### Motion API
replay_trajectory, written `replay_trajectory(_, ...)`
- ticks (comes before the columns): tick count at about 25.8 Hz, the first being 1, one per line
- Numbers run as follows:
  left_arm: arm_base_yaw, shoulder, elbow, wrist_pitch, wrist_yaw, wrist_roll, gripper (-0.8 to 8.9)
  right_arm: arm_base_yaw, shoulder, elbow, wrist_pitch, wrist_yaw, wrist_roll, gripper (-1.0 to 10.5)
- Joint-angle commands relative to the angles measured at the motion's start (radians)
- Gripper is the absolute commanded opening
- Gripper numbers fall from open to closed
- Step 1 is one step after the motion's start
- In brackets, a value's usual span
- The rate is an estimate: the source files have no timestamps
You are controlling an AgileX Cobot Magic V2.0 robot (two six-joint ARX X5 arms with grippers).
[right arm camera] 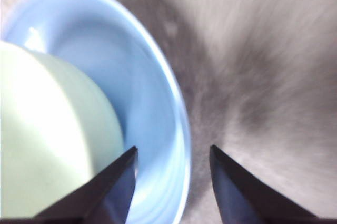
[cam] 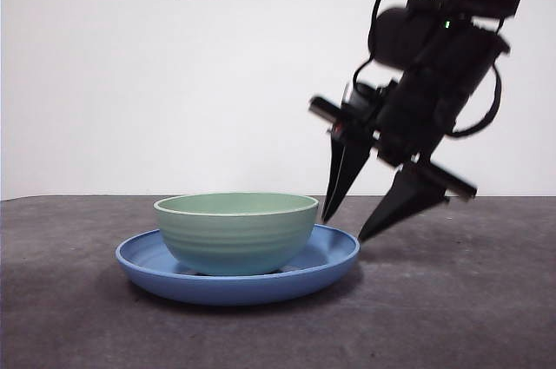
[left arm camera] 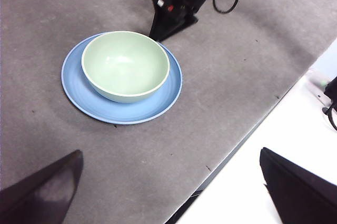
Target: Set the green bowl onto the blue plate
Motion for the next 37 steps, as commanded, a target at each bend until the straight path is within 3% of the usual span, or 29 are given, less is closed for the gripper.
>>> replay_trajectory(1,-0.005,0.004,0.005,0.011,0.005,0.003,5.62,-0.003,-0.06,0.026,-0.012,0.032,0.002,2.3)
replay_trajectory(5,-0.005,0.004,0.005,0.011,0.005,0.004,5.62,-0.01,-0.226,0.026,-0.091,0.057,-0.056,2.5)
replay_trajectory(9,-0.005,0.004,0.005,0.011,0.005,0.003,5.62,0.004,-0.421,0.025,-0.206,0.087,-0.136,4.1)
replay_trajectory(13,-0.005,0.004,0.005,0.011,0.005,0.003,5.62,0.021,-0.549,0.025,-0.288,0.132,-0.179,4.9)
replay_trajectory(21,-0.005,0.004,0.005,0.012,0.005,0.003,5.62,0.083,-0.776,0.024,-0.47,0.158,-0.255,5.2)
replay_trajectory(26,-0.005,0.004,0.005,0.012,0.005,0.003,5.62,0.12,-0.892,0.011,-0.594,0.157,-0.265,6.0)
replay_trajectory(37,-0.005,0.004,0.005,0.012,0.006,0.003,5.62,0.158,-1.184,-0.13,-0.631,0.149,-0.278,6.0)
